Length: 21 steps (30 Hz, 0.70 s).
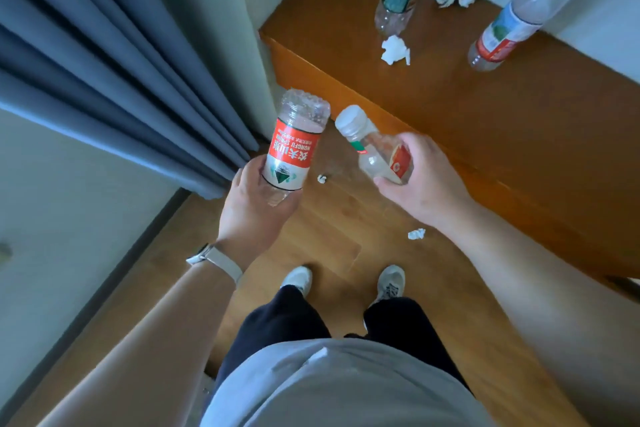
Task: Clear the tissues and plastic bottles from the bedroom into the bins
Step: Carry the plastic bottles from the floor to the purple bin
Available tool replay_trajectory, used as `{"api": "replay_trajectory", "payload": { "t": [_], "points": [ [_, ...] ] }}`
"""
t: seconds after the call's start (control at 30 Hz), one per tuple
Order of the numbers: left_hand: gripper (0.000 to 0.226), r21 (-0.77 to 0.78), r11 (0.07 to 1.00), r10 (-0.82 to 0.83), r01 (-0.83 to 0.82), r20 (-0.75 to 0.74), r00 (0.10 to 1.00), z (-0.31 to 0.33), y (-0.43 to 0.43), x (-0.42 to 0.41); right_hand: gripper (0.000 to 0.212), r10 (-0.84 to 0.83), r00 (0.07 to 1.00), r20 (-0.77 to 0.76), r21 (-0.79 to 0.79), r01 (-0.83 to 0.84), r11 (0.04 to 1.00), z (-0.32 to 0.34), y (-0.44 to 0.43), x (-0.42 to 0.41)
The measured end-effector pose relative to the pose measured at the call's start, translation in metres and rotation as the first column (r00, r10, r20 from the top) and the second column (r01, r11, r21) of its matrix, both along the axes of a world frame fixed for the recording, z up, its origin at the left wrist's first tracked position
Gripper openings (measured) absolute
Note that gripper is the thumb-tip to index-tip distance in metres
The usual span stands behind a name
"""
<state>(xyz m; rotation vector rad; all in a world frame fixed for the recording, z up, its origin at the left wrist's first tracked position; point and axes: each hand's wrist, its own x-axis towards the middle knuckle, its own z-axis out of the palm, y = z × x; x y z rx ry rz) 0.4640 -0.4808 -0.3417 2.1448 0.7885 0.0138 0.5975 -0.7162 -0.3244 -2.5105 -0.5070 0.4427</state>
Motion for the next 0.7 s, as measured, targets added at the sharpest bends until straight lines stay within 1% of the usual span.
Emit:
{"api": "replay_trajectory", "payload": {
  "t": [0.17, 0.27, 0.37, 0.47, 0.53, 0.63, 0.7],
  "points": [
    [0.065, -0.066, 0.984, -0.163, 0.164, 0.021, 0.986, 0.012, 0.03, 0.025, 0.06, -0.265, 0.964, 0.031, 0.023, 0.264, 0.964, 0.021, 0.0, -0.032],
    [0.067, -0.04, 0.956, -0.29, 0.291, 0.021, 0.957, 0.024, 0.033, 0.043, 0.059, -0.372, 0.927, 0.051, 0.022, 0.372, 0.928, 0.034, -0.009, -0.054],
    [0.071, -0.041, 0.914, -0.403, 0.404, 0.027, 0.915, 0.031, 0.021, 0.059, 0.059, -0.494, 0.866, 0.073, -0.001, 0.496, 0.868, 0.049, -0.026, -0.076],
    [0.076, -0.099, 0.847, -0.523, 0.523, 0.025, 0.852, 0.037, -0.007, 0.071, 0.062, -0.605, 0.792, 0.086, 0.003, 0.607, 0.795, 0.065, -0.048, -0.102],
    [0.075, -0.158, 0.795, -0.585, 0.586, 0.054, 0.809, 0.044, -0.031, 0.076, 0.064, -0.682, 0.726, 0.09, -0.009, 0.685, 0.729, 0.073, -0.063, -0.119],
    [0.064, -0.229, 0.712, -0.658, 0.664, 0.111, 0.745, 0.058, -0.072, 0.08, 0.069, -0.784, 0.614, 0.087, -0.033, 0.788, 0.614, 0.081, -0.084, -0.143],
    [0.056, -0.27, 0.632, -0.718, 0.726, 0.146, 0.68, 0.067, -0.099, 0.079, 0.071, -0.833, 0.546, 0.086, -0.014, 0.837, 0.547, 0.084, -0.099, -0.161]
  ]
}}
